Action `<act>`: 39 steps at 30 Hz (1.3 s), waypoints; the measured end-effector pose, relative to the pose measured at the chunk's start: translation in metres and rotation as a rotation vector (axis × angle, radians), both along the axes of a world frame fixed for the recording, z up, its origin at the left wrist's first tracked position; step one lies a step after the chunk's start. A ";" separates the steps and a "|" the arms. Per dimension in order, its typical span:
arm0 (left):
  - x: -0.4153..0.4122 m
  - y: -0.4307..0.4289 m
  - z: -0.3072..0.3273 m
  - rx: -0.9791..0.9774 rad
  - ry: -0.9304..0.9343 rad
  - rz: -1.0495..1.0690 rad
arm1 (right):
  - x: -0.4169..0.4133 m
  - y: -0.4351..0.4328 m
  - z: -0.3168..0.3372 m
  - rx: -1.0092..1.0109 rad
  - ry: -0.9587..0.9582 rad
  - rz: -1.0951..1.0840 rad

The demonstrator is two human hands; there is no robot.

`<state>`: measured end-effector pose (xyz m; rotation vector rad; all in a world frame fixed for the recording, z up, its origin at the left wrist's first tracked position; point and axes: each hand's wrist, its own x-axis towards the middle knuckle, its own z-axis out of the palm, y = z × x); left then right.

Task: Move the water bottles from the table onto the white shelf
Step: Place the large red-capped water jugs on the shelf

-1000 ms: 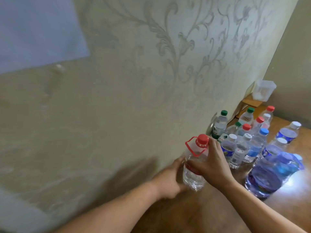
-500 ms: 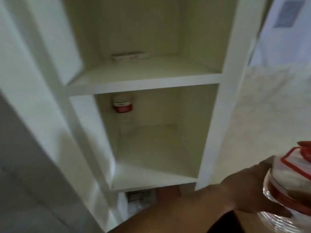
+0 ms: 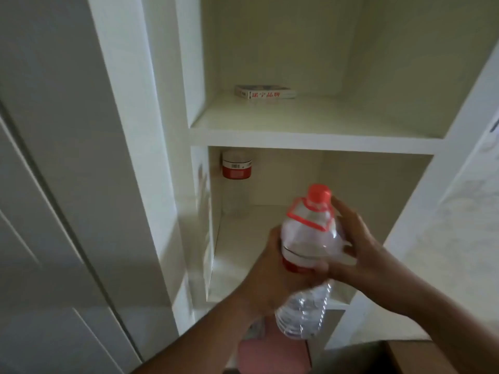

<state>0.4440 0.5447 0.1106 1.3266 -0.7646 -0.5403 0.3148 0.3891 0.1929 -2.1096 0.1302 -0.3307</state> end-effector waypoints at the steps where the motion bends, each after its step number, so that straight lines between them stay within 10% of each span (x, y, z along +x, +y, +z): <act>1: 0.011 0.000 0.006 0.003 -0.009 0.086 | 0.008 -0.006 -0.021 0.085 0.011 0.002; 21: 0.176 -0.144 -0.019 0.365 -0.255 0.713 | 0.267 -0.084 -0.167 0.150 0.109 -0.418; 39: 0.204 -0.106 -0.030 0.601 -0.120 0.393 | 0.351 -0.079 -0.159 -0.037 0.299 -0.375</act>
